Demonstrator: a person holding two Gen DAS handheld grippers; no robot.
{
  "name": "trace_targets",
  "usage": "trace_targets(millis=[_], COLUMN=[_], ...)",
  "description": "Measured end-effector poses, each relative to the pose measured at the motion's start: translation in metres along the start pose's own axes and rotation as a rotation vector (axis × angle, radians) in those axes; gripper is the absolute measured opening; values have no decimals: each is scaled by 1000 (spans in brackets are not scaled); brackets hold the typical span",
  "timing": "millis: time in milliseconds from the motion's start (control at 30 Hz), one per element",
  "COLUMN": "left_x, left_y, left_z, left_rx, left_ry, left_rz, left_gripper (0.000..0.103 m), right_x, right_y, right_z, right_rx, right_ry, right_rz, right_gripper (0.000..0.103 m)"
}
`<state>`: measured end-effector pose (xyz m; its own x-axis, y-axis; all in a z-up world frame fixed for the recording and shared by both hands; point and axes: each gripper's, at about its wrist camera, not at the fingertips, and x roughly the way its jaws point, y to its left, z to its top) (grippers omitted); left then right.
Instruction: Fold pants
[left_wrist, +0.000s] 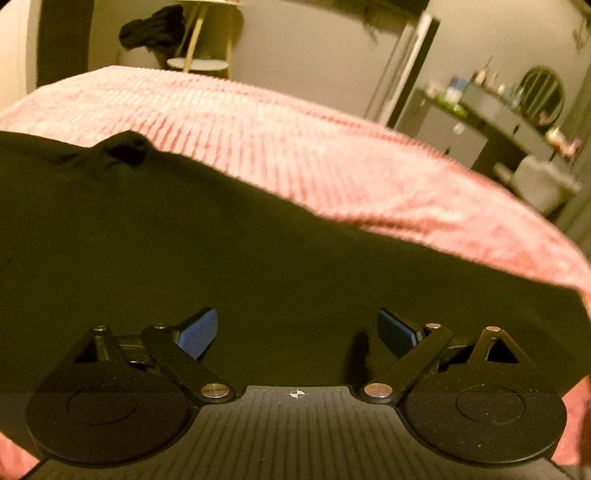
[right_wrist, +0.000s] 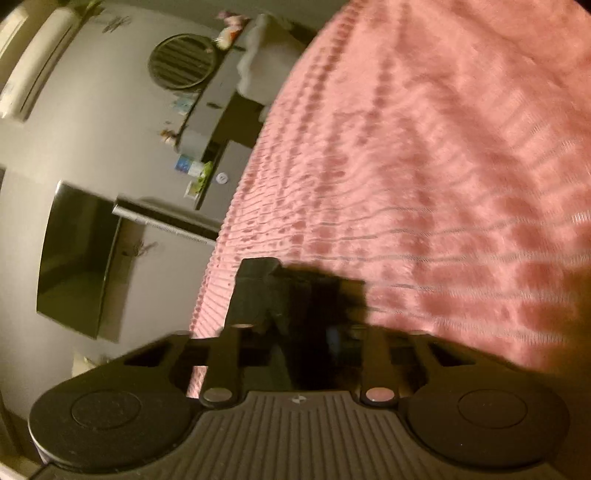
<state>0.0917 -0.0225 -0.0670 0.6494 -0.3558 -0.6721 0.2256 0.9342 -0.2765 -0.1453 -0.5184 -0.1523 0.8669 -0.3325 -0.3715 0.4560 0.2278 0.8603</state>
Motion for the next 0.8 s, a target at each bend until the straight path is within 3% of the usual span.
trace_targets(millis=[67,233,367,533,633,800], left_x=[2,14,14,35,53,71], left_y=[-2,-11,-7,1,3,7], left_z=[-1,-5,0,16,30,50], left_rx=[-4,96,82,126,149,171], left_ry=[0,13,5,-21,-14,0], left_rz=[-13,87,63,211,236,266], left_gripper=[97,98,97,96,103,103], right_x=[-3,0,-2,0,3,4], right_y=[2,-1,2,8,11,12], right_z=[-1,-4,-7,-8,-6,-4], right_rx=[-22,-5,-23,-61,-60,-44], right_ry=[-7,-7,-1,8,20,24], right_rz=[8,-33,-47,-77,-86,-77], right_gripper=[15,20,21,21,23,32])
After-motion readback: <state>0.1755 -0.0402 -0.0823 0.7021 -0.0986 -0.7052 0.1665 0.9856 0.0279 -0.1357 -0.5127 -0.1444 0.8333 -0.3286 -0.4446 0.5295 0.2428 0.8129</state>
